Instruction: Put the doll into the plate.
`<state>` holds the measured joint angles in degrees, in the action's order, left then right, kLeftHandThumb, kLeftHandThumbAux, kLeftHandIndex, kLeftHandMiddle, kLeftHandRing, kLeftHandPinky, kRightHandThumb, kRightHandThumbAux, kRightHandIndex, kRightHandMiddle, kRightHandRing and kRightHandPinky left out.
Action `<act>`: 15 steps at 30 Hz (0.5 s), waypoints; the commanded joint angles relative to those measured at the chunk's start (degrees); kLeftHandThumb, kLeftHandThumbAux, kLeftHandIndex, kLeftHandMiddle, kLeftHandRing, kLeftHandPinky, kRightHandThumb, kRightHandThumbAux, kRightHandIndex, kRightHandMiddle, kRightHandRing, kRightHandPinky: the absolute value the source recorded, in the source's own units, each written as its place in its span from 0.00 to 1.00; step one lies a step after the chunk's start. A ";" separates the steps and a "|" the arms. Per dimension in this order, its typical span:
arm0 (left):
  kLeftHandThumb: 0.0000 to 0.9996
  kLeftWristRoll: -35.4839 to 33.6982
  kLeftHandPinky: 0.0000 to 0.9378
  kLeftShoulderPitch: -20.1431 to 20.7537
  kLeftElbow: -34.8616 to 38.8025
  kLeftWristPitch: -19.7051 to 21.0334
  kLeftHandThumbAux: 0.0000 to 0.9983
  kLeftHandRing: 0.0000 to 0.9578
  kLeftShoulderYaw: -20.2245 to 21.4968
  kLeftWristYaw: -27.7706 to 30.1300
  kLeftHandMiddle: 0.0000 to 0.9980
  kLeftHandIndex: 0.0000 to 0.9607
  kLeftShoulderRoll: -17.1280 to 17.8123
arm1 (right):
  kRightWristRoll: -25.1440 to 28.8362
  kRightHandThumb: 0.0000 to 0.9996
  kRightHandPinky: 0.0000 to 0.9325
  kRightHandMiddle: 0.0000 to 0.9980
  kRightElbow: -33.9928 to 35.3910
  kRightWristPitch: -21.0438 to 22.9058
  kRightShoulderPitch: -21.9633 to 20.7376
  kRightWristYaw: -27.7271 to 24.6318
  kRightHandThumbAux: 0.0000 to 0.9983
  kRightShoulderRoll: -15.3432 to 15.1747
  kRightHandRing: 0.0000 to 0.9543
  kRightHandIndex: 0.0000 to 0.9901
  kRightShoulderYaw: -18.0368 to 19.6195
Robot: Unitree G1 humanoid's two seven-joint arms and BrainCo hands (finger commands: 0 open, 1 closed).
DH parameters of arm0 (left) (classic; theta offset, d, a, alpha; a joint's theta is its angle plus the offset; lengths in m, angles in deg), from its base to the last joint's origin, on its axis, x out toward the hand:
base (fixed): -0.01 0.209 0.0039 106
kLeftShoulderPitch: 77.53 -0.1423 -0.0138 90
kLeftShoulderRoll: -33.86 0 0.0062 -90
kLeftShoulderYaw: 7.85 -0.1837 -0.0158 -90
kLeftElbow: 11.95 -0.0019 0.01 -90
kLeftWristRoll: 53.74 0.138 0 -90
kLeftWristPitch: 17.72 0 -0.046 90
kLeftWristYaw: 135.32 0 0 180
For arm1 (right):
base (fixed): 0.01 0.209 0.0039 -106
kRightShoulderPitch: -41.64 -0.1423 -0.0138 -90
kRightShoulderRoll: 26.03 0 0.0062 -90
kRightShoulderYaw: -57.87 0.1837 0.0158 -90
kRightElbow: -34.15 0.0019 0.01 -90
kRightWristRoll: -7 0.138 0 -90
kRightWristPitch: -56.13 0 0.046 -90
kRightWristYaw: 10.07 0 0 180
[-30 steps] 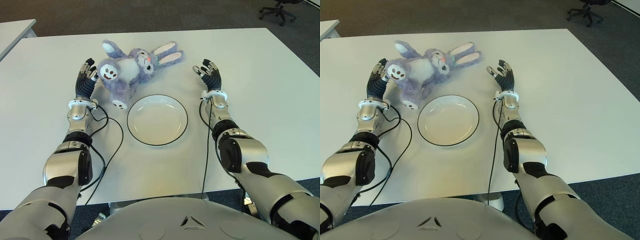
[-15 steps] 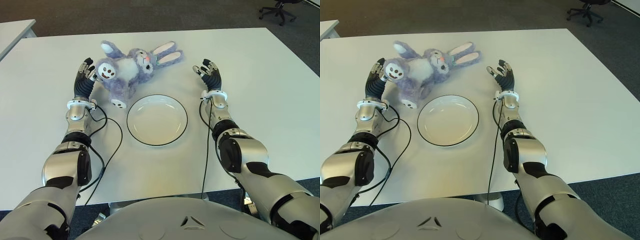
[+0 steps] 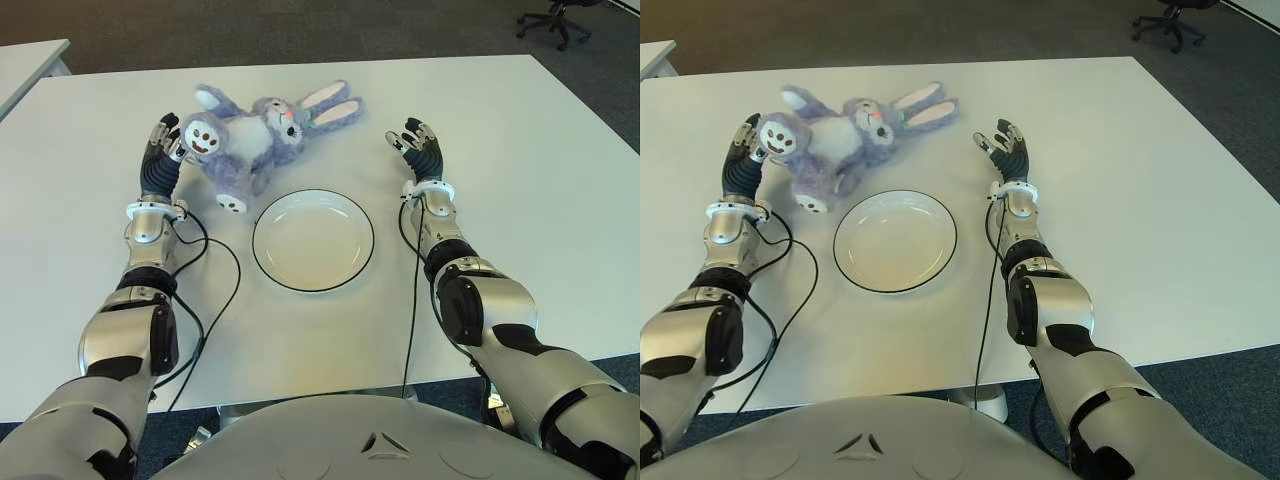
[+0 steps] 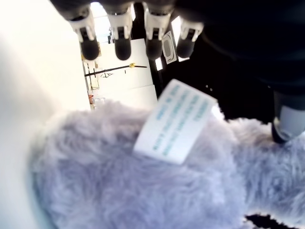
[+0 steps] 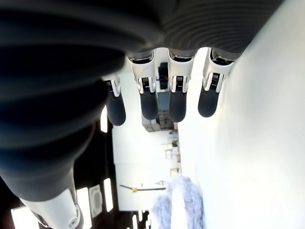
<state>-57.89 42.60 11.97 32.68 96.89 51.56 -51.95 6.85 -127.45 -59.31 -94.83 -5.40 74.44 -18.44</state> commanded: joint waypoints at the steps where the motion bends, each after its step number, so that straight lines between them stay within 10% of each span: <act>1: 0.15 1.50 0.01 -16.32 -6.88 -0.57 0.39 0.00 -1.40 3.56 0.00 0.00 -2.83 | 0.11 0.22 0.17 0.13 -3.42 2.20 6.19 -0.39 0.73 0.74 0.13 0.15 -0.12; 15: 0.34 2.91 0.00 -18.58 -7.93 -1.06 0.31 0.00 -2.60 7.84 0.00 0.00 -0.42 | 0.02 0.22 0.14 0.13 -3.28 2.05 6.36 -0.27 0.75 0.81 0.12 0.14 -0.19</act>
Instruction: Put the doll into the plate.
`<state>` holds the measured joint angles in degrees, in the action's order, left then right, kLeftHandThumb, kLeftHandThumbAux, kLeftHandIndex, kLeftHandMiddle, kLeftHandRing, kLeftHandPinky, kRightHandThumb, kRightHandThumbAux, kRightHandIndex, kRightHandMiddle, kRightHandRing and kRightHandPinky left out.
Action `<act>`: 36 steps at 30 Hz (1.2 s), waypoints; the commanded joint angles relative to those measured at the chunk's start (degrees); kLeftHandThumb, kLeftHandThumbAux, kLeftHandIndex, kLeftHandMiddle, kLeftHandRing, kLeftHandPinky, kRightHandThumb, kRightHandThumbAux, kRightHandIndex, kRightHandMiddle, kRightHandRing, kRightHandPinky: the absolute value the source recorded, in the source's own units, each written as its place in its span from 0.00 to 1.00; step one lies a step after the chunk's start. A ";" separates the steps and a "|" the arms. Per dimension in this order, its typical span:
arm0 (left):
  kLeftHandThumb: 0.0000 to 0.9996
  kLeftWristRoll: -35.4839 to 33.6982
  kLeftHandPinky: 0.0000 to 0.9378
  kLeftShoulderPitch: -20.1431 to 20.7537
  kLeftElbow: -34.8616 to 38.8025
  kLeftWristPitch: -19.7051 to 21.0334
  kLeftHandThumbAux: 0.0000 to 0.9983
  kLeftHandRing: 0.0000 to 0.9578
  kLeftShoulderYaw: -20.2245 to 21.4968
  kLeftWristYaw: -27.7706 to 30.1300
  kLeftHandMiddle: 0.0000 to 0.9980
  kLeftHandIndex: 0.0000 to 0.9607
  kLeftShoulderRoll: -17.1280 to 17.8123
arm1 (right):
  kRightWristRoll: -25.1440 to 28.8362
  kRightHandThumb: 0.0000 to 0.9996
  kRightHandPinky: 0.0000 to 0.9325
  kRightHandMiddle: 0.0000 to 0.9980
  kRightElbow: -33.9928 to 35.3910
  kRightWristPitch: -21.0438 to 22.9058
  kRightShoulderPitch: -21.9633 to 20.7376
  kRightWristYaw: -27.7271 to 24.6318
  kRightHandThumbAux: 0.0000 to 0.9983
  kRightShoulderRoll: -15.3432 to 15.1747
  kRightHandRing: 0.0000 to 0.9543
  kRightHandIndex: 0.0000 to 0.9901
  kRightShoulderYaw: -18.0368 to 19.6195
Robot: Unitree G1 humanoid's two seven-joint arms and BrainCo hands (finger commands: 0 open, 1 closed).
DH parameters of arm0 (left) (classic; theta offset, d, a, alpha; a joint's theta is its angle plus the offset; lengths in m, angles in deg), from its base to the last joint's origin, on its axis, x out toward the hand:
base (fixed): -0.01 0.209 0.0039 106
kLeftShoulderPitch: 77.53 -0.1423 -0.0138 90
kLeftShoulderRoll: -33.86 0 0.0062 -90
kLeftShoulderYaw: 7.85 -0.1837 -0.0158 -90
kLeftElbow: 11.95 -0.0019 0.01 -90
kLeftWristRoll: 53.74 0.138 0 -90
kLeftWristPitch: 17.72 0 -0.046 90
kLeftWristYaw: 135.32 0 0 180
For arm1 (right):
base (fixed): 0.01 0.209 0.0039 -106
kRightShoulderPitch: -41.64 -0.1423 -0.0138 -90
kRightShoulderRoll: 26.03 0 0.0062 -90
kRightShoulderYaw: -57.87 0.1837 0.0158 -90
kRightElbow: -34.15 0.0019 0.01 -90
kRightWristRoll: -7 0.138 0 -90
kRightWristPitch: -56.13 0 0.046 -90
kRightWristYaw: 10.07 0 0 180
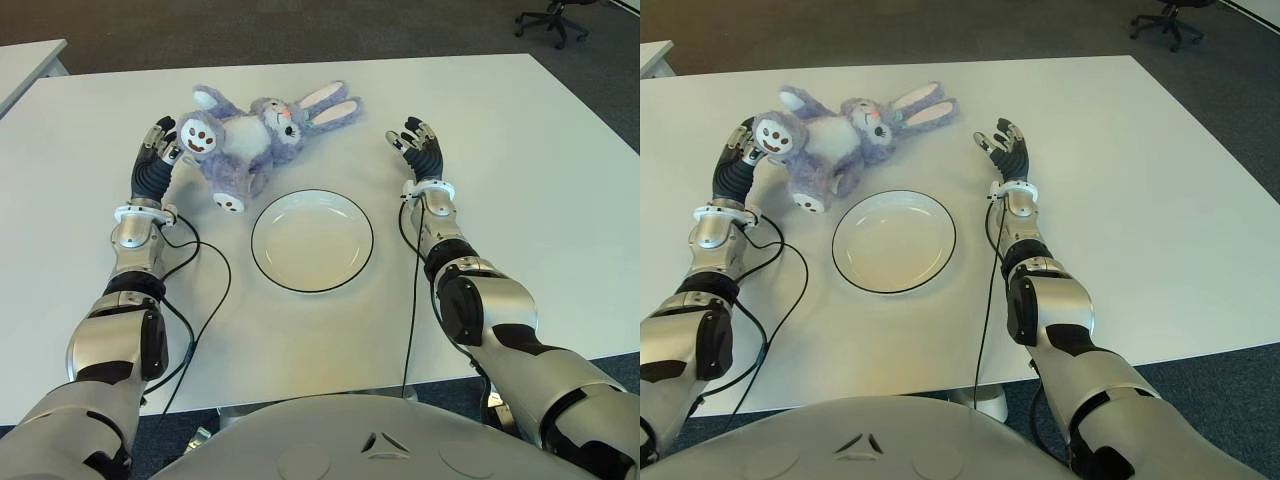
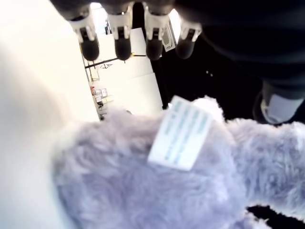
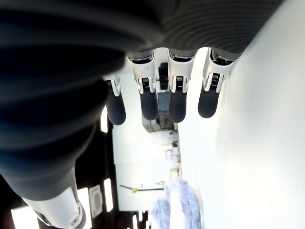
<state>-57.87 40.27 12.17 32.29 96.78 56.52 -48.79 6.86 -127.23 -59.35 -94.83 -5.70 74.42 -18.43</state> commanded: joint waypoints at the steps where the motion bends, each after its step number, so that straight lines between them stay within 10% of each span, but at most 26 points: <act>1: 0.36 3.14 0.01 -16.44 -8.11 -0.88 0.28 0.00 -2.72 2.83 0.00 0.00 -3.47 | -0.01 0.22 0.14 0.13 -3.49 2.08 6.39 0.04 0.75 0.81 0.12 0.14 -0.22; 36: 0.56 10.34 0.00 -19.40 -8.14 -5.97 0.20 0.00 -9.74 -2.72 0.00 0.00 -1.29 | 0.20 0.23 0.14 0.13 -3.29 1.69 6.72 -0.32 0.77 0.56 0.12 0.13 -0.09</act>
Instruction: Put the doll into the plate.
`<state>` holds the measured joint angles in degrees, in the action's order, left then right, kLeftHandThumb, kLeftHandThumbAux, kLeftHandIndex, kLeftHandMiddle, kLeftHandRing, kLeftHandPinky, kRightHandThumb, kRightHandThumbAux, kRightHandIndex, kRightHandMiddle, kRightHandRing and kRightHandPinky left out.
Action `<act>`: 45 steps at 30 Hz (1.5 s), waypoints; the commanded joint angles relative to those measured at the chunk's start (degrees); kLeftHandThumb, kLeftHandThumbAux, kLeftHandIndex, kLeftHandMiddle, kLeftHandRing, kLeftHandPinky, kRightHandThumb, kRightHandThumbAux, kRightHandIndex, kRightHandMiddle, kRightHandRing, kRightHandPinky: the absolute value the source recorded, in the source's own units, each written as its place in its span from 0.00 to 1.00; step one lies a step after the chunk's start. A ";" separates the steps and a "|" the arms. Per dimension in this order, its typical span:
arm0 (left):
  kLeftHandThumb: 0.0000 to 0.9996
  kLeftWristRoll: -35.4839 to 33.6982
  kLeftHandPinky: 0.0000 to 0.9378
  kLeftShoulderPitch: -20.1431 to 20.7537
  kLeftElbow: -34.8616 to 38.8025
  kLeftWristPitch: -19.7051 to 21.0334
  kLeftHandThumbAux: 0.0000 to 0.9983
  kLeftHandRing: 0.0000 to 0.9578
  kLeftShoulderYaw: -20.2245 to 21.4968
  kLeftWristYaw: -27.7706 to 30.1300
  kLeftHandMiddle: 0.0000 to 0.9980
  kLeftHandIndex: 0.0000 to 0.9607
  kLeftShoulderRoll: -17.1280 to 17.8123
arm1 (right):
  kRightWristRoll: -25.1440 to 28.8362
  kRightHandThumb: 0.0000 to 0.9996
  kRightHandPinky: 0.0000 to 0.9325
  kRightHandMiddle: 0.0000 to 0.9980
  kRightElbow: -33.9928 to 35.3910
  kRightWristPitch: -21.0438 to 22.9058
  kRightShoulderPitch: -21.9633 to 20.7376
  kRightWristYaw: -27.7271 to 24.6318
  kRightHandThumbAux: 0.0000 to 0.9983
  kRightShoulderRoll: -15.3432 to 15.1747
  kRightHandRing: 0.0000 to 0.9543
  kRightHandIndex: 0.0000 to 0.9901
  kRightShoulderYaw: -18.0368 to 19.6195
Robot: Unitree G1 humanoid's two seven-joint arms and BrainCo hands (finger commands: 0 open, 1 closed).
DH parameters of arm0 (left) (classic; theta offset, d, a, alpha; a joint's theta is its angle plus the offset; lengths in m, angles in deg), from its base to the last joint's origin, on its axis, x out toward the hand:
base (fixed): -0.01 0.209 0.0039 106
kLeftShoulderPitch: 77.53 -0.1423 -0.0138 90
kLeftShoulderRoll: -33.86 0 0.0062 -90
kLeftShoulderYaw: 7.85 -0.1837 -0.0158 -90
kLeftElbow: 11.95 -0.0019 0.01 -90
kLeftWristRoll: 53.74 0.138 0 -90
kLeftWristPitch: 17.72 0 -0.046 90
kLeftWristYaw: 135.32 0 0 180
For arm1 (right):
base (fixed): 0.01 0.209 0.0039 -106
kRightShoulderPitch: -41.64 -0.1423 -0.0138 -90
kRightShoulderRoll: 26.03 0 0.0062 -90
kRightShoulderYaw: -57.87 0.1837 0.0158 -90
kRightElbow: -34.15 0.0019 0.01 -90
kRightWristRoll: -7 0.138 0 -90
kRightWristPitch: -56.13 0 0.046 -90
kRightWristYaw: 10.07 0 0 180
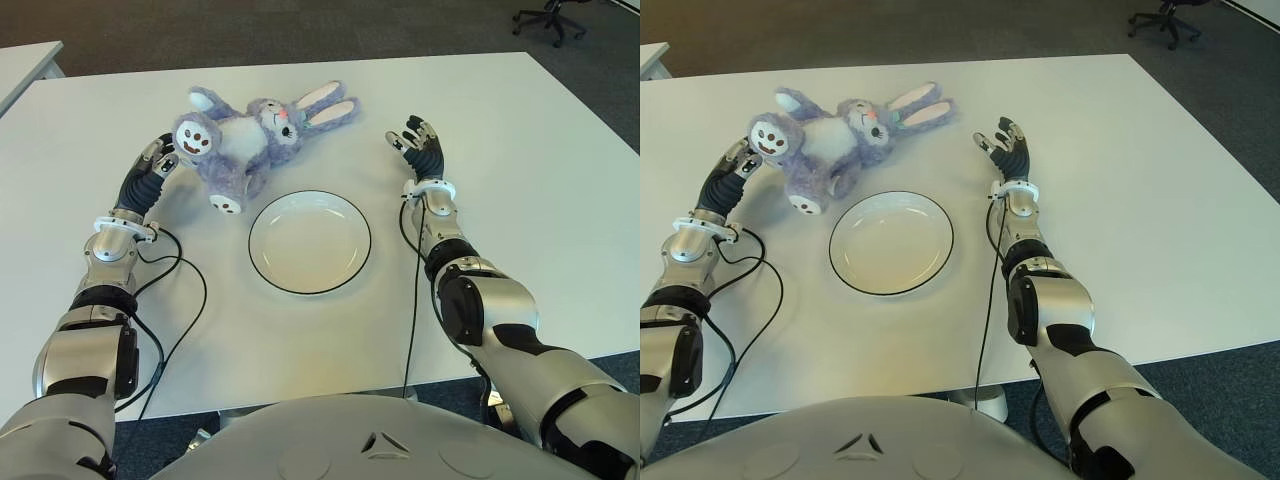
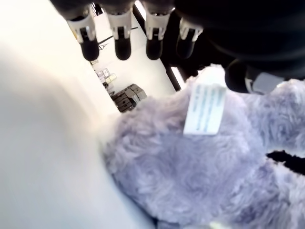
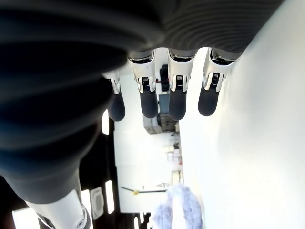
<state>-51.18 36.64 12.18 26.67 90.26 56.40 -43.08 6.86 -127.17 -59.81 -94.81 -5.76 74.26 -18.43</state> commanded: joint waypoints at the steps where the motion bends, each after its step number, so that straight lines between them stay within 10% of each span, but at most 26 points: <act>1: 0.56 3.75 0.00 -15.79 -8.14 -0.40 0.20 0.00 -3.29 -2.72 0.00 0.00 -7.00 | 0.22 0.23 0.14 0.13 -3.34 2.13 6.72 -0.29 0.77 0.71 0.12 0.13 -0.08; 45: 0.50 12.44 0.00 -16.30 -6.17 -1.85 0.15 0.00 -10.44 -11.54 0.00 0.00 -5.18 | 0.23 0.25 0.14 0.13 -3.15 2.26 6.74 -0.22 0.76 0.92 0.12 0.15 -0.15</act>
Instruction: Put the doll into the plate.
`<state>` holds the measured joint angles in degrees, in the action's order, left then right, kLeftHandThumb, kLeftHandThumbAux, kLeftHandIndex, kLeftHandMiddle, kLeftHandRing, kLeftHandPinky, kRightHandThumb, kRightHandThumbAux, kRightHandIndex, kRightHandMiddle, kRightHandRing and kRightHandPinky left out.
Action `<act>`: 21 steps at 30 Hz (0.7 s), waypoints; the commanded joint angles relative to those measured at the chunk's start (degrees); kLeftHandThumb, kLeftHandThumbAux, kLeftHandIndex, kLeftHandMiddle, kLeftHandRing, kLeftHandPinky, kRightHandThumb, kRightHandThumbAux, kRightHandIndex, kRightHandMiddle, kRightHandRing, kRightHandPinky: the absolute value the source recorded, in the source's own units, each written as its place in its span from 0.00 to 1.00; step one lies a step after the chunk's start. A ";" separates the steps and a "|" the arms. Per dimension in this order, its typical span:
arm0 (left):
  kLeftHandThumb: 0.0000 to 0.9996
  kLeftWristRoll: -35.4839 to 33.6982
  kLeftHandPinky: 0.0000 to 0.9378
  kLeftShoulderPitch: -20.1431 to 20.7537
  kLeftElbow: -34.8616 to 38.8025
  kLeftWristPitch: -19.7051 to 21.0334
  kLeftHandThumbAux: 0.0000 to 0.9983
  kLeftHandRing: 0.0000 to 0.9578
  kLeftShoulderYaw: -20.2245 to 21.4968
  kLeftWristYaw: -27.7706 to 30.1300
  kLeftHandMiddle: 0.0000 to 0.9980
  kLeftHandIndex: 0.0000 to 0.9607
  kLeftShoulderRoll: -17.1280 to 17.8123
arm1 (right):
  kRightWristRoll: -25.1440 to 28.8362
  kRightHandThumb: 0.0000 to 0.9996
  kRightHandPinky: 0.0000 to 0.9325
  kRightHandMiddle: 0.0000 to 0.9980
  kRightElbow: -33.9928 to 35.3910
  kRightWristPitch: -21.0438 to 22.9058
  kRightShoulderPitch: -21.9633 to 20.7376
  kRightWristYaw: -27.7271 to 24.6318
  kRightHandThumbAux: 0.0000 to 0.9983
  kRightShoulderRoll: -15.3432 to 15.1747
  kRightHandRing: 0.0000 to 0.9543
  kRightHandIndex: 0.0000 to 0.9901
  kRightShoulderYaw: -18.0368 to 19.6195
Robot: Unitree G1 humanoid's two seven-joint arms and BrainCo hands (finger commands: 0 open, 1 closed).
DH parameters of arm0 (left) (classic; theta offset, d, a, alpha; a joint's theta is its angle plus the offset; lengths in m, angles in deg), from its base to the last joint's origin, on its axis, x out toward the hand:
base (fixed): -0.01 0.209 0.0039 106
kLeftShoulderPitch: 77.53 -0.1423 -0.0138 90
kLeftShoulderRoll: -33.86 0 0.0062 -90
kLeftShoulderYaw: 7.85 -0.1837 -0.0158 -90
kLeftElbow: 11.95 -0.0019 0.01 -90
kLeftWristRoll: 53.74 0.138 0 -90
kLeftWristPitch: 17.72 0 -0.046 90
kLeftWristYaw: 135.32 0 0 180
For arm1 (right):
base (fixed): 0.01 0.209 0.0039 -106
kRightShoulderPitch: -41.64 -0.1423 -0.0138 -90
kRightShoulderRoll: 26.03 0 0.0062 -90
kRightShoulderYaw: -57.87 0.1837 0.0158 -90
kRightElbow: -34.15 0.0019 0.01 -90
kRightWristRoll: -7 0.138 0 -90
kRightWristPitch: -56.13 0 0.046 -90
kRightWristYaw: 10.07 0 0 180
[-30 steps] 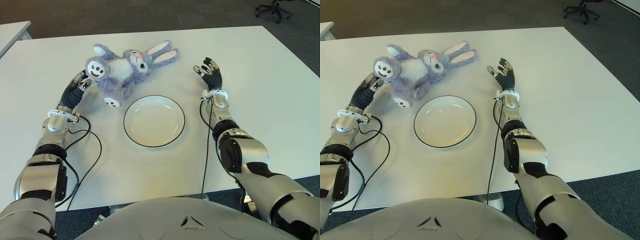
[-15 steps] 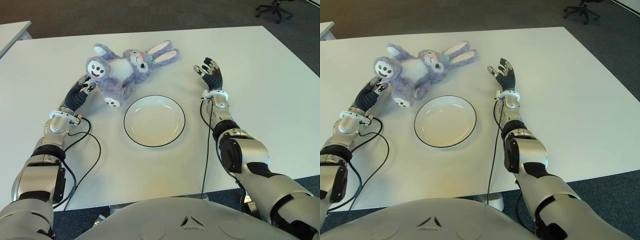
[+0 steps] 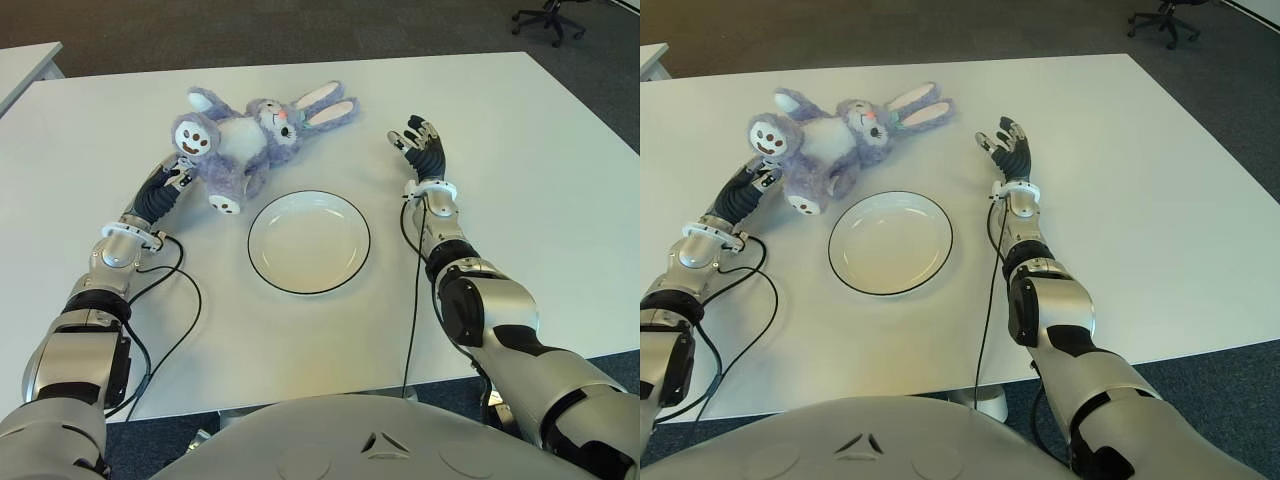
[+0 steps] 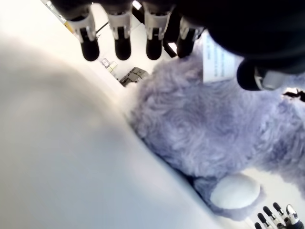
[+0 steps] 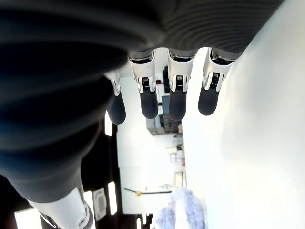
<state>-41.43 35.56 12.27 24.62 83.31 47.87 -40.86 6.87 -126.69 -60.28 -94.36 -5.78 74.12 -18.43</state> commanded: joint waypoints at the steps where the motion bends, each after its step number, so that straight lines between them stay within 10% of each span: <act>1: 0.50 2.88 0.00 -15.17 -6.15 0.10 0.15 0.00 -3.68 -3.10 0.00 0.00 -7.33 | 0.18 0.25 0.14 0.13 -3.66 2.77 6.26 -0.15 0.76 1.09 0.12 0.15 -0.20; 21: 0.51 -1.97 0.00 -14.60 -5.53 -2.86 0.18 0.00 -0.74 -2.15 0.00 0.00 -10.31 | -0.27 0.26 0.17 0.14 -3.76 2.81 6.24 0.17 0.74 0.98 0.13 0.17 -0.65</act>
<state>-40.84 35.18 12.78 22.40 82.31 45.98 -40.68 6.84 -126.61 -60.28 -94.27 -5.77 74.05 -18.58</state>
